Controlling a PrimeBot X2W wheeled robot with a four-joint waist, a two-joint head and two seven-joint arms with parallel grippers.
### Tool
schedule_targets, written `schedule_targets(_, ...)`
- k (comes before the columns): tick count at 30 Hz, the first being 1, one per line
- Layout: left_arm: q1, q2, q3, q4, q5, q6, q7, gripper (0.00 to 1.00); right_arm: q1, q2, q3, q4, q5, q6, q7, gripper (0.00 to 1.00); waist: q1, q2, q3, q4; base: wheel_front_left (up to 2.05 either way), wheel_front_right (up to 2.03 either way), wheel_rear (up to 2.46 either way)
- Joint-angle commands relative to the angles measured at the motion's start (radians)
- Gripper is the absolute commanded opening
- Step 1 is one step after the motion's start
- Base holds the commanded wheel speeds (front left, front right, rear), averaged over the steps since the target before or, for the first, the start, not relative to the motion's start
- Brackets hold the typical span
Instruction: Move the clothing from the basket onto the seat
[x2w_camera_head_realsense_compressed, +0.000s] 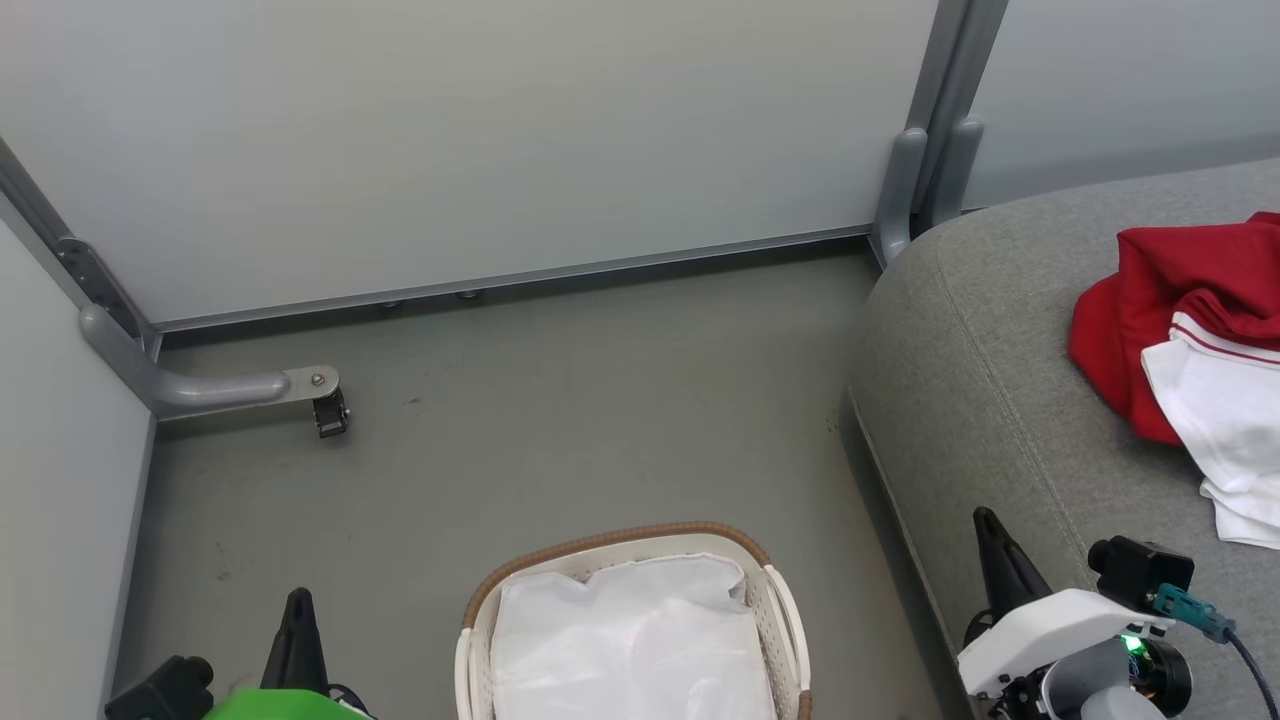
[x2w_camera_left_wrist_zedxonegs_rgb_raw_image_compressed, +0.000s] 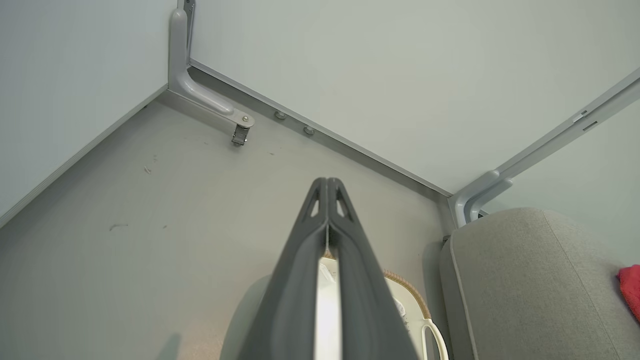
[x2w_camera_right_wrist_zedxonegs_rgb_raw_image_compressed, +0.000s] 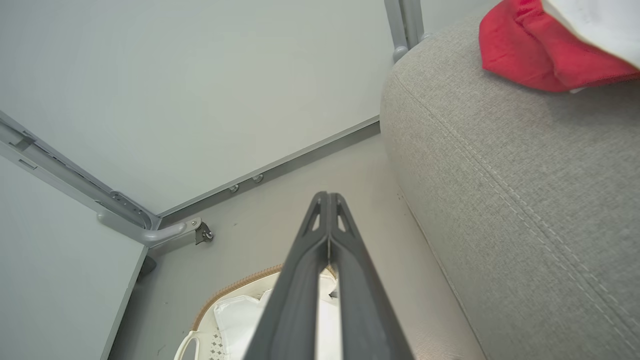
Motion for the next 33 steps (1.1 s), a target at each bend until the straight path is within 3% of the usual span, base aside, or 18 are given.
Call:
schedule_targets(1, -0.033, 0.004, 0.006, -0.019, -0.038, -0.003, 0.008, 0.0, -0.014, -0.004, -0.009, -0.022, 0.043, 0.0, 0.008, 0.0, 0.0001, 0.0, 0.0, 0.0, 0.0, 0.0, 0.0)
schedule_targets(33, -0.083, 0.007, 0.04, -0.062, -0.438, -0.014, 0.12, 0.0, -0.018, -0.004, -0.073, -0.076, 0.485, -0.001, 0.12, 0.0, 0.0001, 0.0, -0.004, -0.012, 0.0, 0.0, 0.0)
